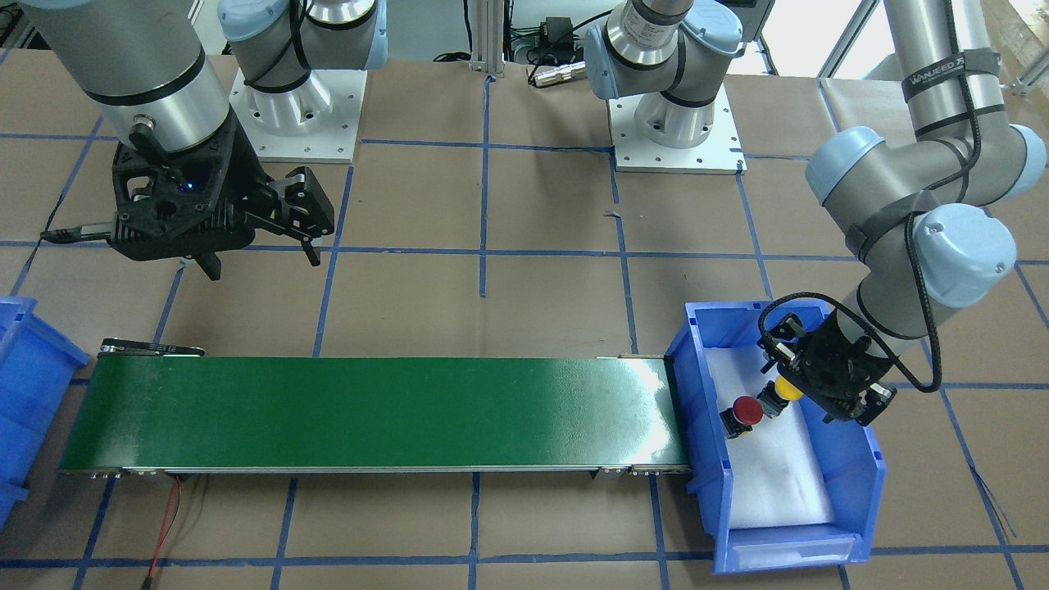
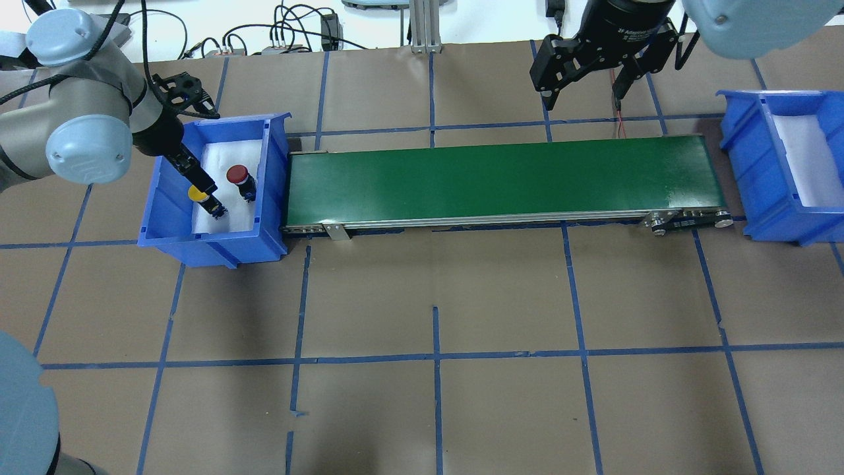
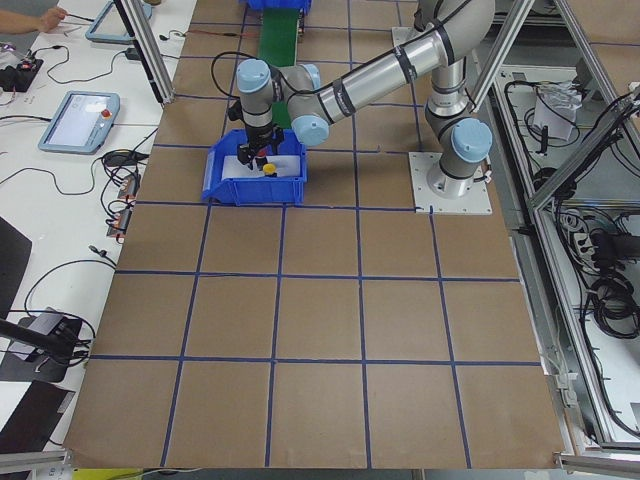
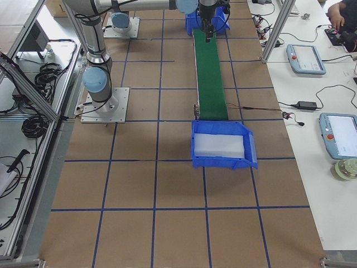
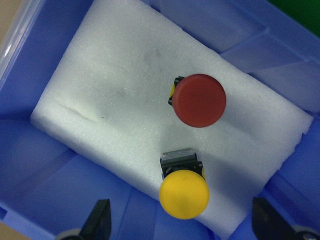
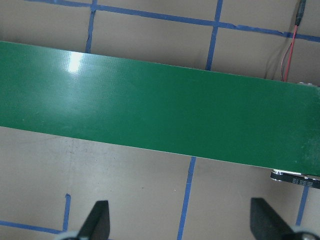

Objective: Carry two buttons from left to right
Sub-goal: 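Lower the left gripper and close it on the yellow button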

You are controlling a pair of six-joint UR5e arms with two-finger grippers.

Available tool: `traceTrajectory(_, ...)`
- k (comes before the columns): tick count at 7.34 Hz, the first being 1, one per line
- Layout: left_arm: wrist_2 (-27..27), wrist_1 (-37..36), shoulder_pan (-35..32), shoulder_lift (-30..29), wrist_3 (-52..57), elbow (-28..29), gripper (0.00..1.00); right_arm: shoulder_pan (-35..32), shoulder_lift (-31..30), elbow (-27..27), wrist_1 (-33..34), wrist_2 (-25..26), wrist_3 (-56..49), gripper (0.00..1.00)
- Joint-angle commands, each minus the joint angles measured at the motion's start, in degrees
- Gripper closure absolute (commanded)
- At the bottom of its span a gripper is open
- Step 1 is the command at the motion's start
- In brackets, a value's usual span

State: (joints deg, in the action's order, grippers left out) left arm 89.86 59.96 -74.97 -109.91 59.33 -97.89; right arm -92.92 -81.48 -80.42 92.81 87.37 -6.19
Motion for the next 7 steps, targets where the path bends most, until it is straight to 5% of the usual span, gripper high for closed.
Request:
traceTrajectory(1, 0.0, -0.1, -0.2, -0.8, -2.9, -0.5, 0.0, 0.5, 0.1, 0.0, 0.0, 0.0, -0.3, 0.0)
traceTrajectory(7, 0.2, 0.7, -0.1, -2.3, -3.2, -0.5, 0.13, 0.5, 0.4, 0.5, 0.1, 0.1, -0.6, 0.0)
